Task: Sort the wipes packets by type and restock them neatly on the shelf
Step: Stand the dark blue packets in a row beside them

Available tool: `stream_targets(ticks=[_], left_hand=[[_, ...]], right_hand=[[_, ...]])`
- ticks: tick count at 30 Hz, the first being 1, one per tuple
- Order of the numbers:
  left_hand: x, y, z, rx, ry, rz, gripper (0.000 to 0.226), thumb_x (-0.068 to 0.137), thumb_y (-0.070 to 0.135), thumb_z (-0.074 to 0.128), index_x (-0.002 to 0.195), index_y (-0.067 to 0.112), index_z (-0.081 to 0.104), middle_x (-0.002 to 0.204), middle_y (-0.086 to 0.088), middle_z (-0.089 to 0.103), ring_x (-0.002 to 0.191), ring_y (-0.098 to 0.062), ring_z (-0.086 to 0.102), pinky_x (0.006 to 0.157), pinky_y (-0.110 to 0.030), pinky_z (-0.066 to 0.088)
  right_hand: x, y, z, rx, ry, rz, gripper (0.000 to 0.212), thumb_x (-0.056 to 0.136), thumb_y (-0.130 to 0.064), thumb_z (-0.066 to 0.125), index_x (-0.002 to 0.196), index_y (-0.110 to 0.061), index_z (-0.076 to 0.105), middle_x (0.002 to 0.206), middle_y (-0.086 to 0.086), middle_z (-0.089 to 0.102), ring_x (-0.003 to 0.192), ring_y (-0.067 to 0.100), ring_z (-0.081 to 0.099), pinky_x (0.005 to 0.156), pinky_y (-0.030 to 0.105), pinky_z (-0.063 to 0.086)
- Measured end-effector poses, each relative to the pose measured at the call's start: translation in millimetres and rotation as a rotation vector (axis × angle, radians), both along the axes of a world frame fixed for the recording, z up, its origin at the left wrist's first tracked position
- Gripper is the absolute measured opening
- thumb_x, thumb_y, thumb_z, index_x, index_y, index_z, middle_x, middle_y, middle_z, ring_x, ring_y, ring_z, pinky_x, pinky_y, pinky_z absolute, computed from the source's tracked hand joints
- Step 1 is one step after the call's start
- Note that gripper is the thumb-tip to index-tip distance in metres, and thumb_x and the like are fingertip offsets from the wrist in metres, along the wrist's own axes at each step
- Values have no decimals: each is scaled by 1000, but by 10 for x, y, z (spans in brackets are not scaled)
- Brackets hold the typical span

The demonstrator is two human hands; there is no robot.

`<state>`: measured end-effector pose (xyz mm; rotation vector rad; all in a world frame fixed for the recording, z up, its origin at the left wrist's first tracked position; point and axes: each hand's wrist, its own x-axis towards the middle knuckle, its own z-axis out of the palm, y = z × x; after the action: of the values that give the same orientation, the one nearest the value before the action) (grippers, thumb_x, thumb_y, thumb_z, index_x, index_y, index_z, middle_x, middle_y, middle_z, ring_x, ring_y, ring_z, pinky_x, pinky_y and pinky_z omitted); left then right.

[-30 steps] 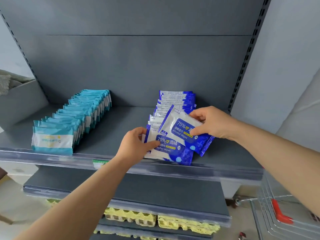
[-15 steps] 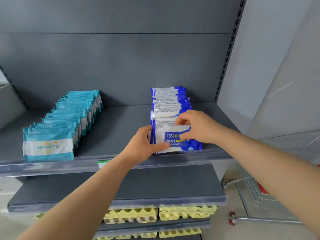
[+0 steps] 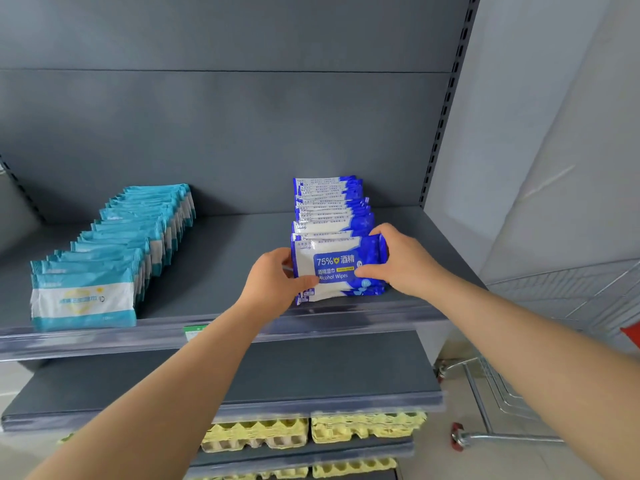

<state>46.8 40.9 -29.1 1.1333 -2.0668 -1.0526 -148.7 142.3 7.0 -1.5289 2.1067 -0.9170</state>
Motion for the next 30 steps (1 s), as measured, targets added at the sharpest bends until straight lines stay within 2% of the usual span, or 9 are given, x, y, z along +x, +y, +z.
stream_targets(ticks=[4,7,9,12,15,20,23,26,30], left_hand=[[0,-3,10,-3,12,-44,51,81,22,76,124,20,49,113,4,65,88,-11,66,65,-16,52],[96,-27,25,7,-3,-184,84,82,15,74,141,41,21,114,13,58,94,-10,66,64,-21,57],[133,-37,28,-24,-87,-250,94,82,17,74,145,50,12,121,12,53,101,-9,63,64,-20,58],[135,-29,15,-51,-126,-221,88,78,27,78,143,47,22,129,7,49,103,-14,62,75,-28,60],[118,-36,-34,-103,-114,-164,84,72,30,83,138,42,34,125,4,52,99,-13,63,81,-33,59],[25,-43,-9,-193,-128,-60,67,78,29,78,135,28,44,118,6,46,94,-10,58,65,-13,49],[20,-69,5,-206,-147,-65,66,80,29,76,138,28,43,120,8,44,98,-10,56,62,-10,47],[101,-72,-49,-175,-140,-128,66,81,36,74,140,30,44,131,6,44,101,-10,57,64,-12,52],[89,-29,-43,-196,-117,-107,71,78,44,72,140,28,43,137,5,42,107,-9,55,65,-13,53]], right_hand=[[-43,1,15,40,42,39,65,70,-28,83,122,-21,44,120,-3,58,95,10,59,69,20,49],[-21,69,-47,79,202,65,75,69,-35,81,130,-23,40,118,-1,48,101,14,55,80,27,50],[-31,104,-69,82,252,64,81,71,-41,79,137,-25,35,123,0,42,102,14,54,85,29,50],[-70,132,-67,75,207,61,88,75,-41,76,147,-23,28,134,-1,32,108,10,49,88,24,47],[-83,137,-84,73,225,78,89,78,-40,74,150,-20,25,142,-2,28,120,11,44,97,29,47],[-16,74,-108,10,265,60,84,81,-35,72,149,-21,25,139,0,26,119,14,46,93,33,51],[6,53,-117,0,282,94,74,85,-31,69,148,-25,29,138,0,25,120,15,45,93,32,51],[-47,97,-128,58,330,141,71,86,-37,66,147,-29,31,142,-1,19,125,14,40,97,30,47],[-78,125,-93,43,427,165,79,80,-44,71,147,-30,31,155,-6,1,140,19,17,112,38,32]])
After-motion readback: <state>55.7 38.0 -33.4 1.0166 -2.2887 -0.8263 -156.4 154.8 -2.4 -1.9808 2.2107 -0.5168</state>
